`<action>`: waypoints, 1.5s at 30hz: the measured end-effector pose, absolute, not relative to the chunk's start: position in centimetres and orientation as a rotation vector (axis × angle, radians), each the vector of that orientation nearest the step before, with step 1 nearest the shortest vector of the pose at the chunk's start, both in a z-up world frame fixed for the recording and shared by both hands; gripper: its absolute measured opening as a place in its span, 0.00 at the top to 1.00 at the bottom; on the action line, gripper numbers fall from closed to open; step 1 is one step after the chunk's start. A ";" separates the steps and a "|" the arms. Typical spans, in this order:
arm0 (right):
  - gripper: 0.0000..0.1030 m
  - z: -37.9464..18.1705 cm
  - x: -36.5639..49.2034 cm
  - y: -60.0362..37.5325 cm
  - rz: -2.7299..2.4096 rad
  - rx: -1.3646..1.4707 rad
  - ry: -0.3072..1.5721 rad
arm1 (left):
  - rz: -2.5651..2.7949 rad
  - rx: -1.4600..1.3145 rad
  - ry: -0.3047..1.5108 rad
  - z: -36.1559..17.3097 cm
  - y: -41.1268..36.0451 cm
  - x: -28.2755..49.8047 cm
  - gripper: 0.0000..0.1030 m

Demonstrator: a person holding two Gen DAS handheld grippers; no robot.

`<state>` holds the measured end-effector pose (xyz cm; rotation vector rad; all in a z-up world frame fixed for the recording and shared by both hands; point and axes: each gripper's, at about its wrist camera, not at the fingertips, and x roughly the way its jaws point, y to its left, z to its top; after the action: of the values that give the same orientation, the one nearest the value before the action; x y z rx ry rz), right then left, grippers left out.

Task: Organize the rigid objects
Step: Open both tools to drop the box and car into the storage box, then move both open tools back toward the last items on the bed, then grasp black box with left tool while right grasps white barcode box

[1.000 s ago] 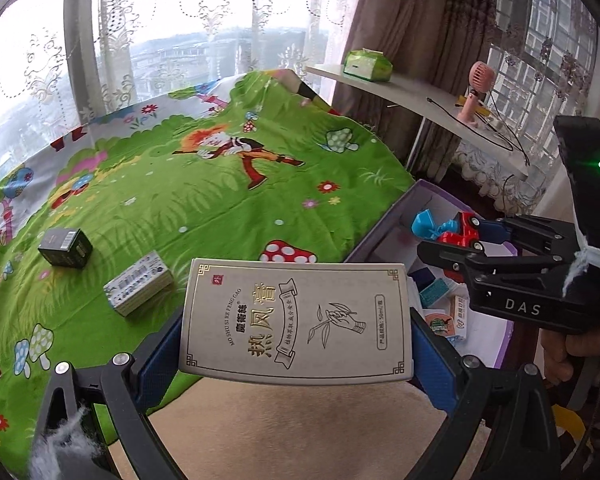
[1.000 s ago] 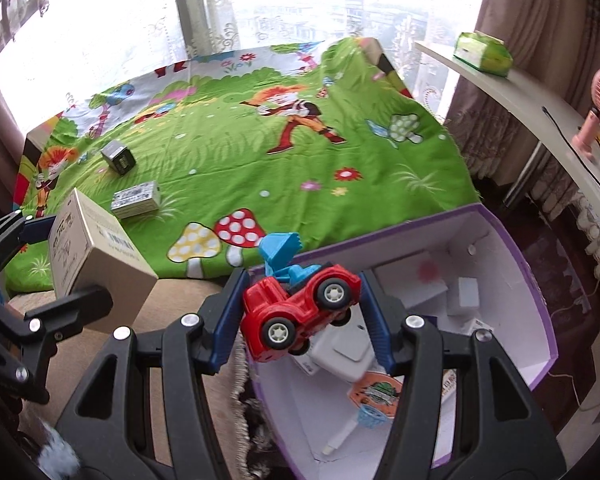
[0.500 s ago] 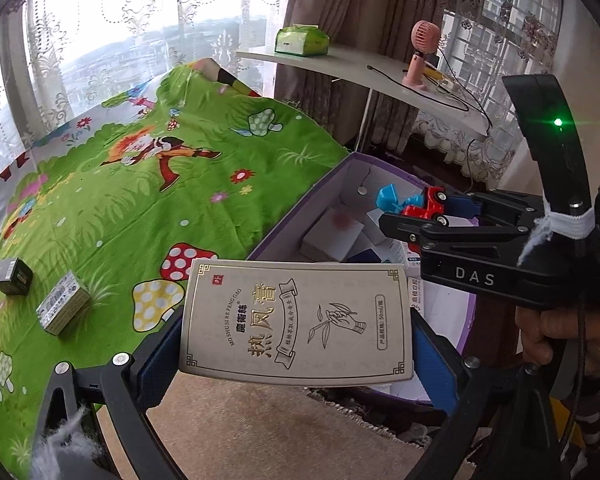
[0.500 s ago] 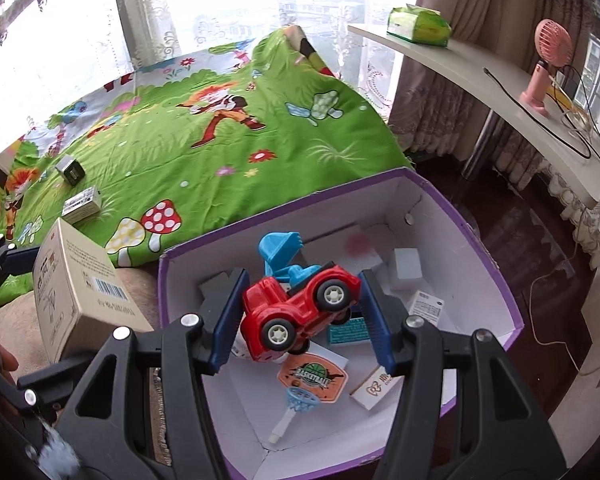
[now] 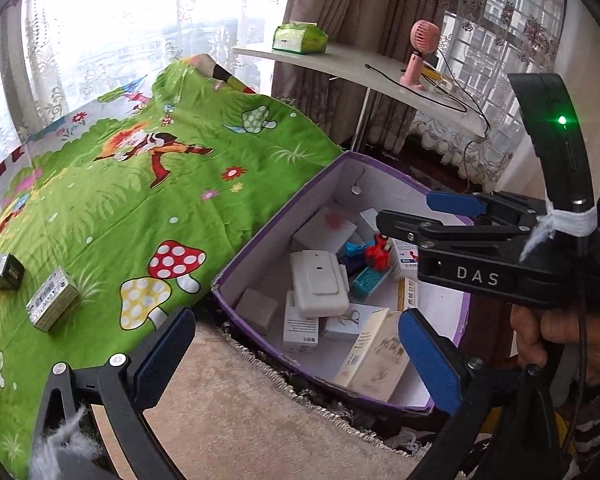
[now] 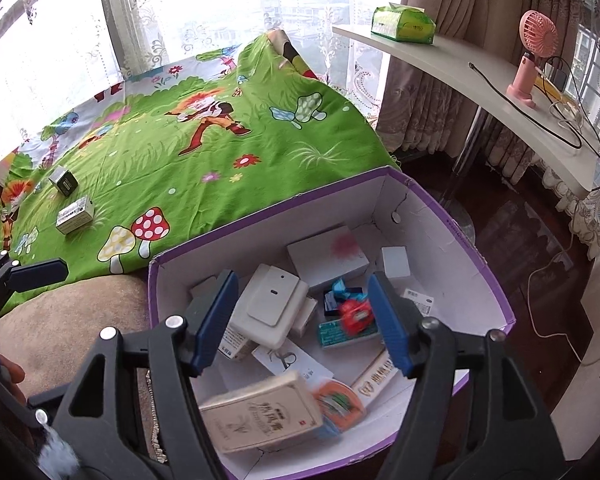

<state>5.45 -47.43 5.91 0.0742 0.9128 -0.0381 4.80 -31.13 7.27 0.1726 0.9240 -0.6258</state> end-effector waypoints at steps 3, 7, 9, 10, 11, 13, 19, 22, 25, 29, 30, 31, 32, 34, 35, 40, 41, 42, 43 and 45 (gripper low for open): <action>0.31 5.9 5.5 -47.0 -0.029 0.068 0.916 | -0.595 0.149 0.925 7.3 -30.0 5.3 0.00; 0.30 5.9 5.8 -46.4 -0.022 0.061 0.918 | -0.560 0.112 0.922 7.3 -27.9 6.0 0.00; 0.29 6.0 6.0 -46.0 -0.017 0.058 0.919 | -0.540 0.094 0.925 7.2 -26.9 6.3 0.00; 0.28 6.0 6.0 -45.8 -0.014 0.056 0.920 | -0.529 0.084 0.927 7.1 -26.4 6.5 0.00; 0.28 6.0 6.1 -45.5 -0.009 0.053 0.920 | -0.519 0.072 0.928 7.1 -25.7 6.7 0.00; 0.26 5.9 6.4 -44.8 0.000 0.048 0.924 | -0.501 0.043 0.930 7.0 -24.4 7.1 0.00; 0.23 5.8 7.8 -41.6 0.063 0.032 0.933 | -0.395 -0.035 0.927 6.8 -18.9 8.5 0.00; 0.20 5.8 8.8 -39.1 0.111 0.010 0.929 | -0.331 -0.068 0.927 6.8 -15.9 9.5 0.00; 0.19 5.7 9.8 -36.2 0.172 0.000 0.932 | -0.278 -0.084 0.922 6.8 -13.1 10.4 0.00; 0.19 5.4 11.4 -32.4 0.242 -0.013 0.945 | -0.211 -0.097 0.913 7.1 -9.9 11.9 0.00; 0.19 5.4 11.8 -31.3 0.256 -0.021 0.949 | -0.196 -0.105 0.912 7.2 -9.1 12.4 0.00; 0.19 5.3 12.2 -30.2 0.278 -0.027 0.949 | -0.182 -0.113 0.910 7.2 -8.4 12.9 0.00; 0.18 5.2 12.5 -29.3 0.290 -0.035 0.950 | -0.167 -0.120 0.905 7.3 -7.6 13.4 0.00; 0.15 4.8 13.4 -27.3 0.312 -0.050 0.961 | -0.144 -0.129 0.899 7.2 -6.3 14.4 0.00; 0.14 4.6 13.7 -26.5 0.323 -0.049 0.963 | -0.134 -0.128 0.896 7.1 -5.8 14.9 0.00; 0.12 3.3 15.7 -22.6 0.352 -0.066 0.996 | -0.128 -0.093 0.895 6.6 -3.6 18.3 0.00; 0.12 2.9 16.1 -21.8 0.354 -0.070 1.009 | -0.138 -0.076 0.892 6.5 -3.3 19.0 0.00; 0.12 2.5 16.5 -21.2 0.360 -0.069 1.022 | -0.144 -0.052 0.888 6.3 -3.1 19.8 0.00; 0.12 2.2 16.8 -20.8 0.361 -0.068 1.032 | -0.155 -0.030 0.889 6.1 -2.8 20.6 0.00; 0.12 1.6 17.5 -19.8 0.354 -0.068 1.049 | -0.189 0.009 0.901 5.5 -2.5 22.2 0.00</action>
<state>17.52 -19.78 1.62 -0.0682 1.0492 0.3544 22.22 -2.48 5.53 0.0094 0.9008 -0.1890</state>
